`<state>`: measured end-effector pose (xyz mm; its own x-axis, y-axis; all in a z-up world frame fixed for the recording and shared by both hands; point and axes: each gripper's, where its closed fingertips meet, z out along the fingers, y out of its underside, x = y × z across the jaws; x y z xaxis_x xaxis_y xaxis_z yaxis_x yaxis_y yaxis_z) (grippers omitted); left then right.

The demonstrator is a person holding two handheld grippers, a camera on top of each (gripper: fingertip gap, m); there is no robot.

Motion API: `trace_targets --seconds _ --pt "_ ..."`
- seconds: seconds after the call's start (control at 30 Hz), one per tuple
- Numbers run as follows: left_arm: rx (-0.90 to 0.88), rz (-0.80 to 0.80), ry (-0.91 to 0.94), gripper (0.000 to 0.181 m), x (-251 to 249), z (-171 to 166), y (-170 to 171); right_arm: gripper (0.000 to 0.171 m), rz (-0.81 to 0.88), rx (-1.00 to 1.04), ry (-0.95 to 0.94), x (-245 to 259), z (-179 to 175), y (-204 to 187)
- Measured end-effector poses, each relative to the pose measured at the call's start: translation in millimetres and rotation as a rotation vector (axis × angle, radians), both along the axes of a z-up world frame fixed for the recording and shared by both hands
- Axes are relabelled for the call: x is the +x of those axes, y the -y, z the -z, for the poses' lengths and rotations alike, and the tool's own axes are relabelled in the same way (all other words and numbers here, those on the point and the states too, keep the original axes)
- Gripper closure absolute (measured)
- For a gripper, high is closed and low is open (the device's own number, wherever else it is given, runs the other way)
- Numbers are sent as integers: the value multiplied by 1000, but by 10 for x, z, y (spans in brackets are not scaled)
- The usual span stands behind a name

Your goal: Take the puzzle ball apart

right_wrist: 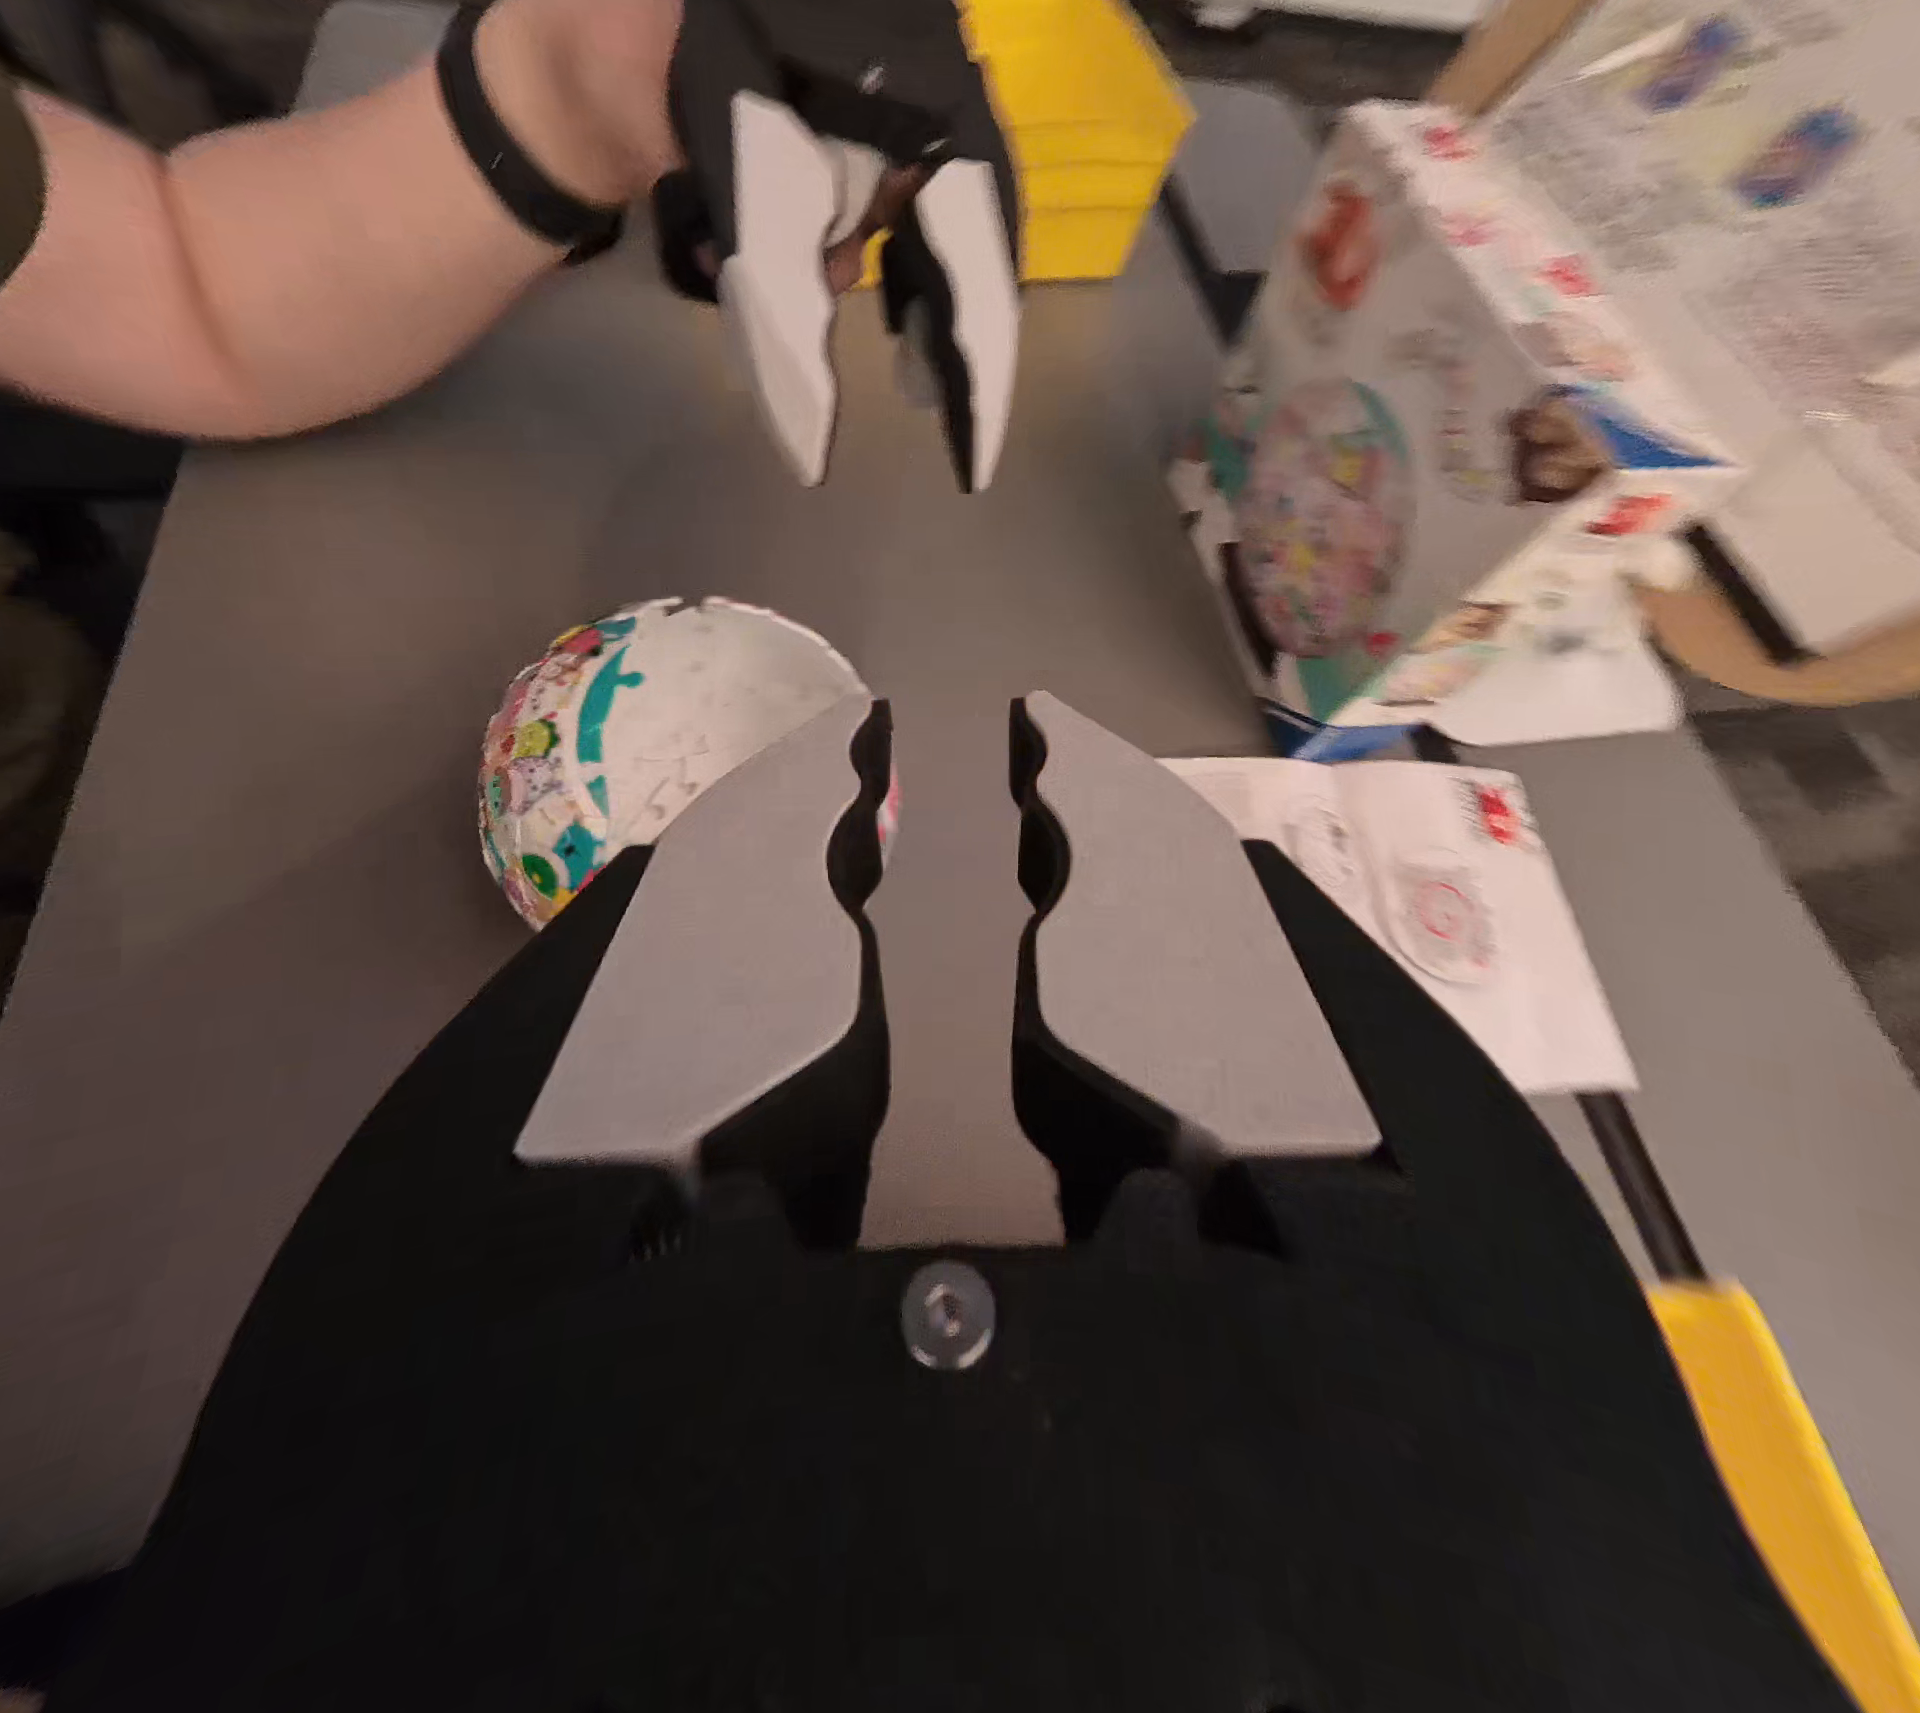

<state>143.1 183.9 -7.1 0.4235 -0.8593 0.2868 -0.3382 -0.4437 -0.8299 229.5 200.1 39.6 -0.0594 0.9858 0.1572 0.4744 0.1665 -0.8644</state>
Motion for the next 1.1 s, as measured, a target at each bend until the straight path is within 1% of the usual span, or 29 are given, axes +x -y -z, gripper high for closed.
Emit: trace_targets --seconds 0.07,0.13,0.2,0.27,0.3,0.37,0.47,0.53,0.6,0.7,0.77,0.87,1.0,1.1 --pt "-16 -11 -66 133 -51 70 30 150 -105 8 39 -251 183 142" --pt "-20 -20 -154 135 -121 150 74 155 -210 86 45 -414 361 271" --pt "-32 0 -223 137 -187 239 154 155 -234 166 71 -504 498 290" --pt "-42 21 -270 135 -272 334 193 155 -261 245 77 -600 549 345" --pt "-48 40 -269 134 -296 366 203 155 -289 289 75 -644 576 390" --pt "-76 69 -206 130 -288 374 205 155 -330 331 109 -690 673 420" --pt "-140 118 -94 129 -232 335 264 155 -361 312 167 -696 789 373" --pt "-123 173 -65 124 -196 310 342 153 -384 290 182 -718 816 380" --pt "-55 225 -73 120 -188 324 393 150 -390 319 214 -746 849 373" --pt "36 240 -119 108 -184 408 336 149 -402 361 268 -768 928 424" --pt "51 243 -111 105 -138 423 312 149 -394 404 281 -786 960 443" --pt "52 263 -71 104 -53 412 334 149 -364 463 303 -817 983 424" --pt "57 313 -123 100 -62 510 408 149 -333 489 347 -814 1010 407" --pt "65 321 -118 101 -59 468 434 149 -292 519 391 -806 1039 366"
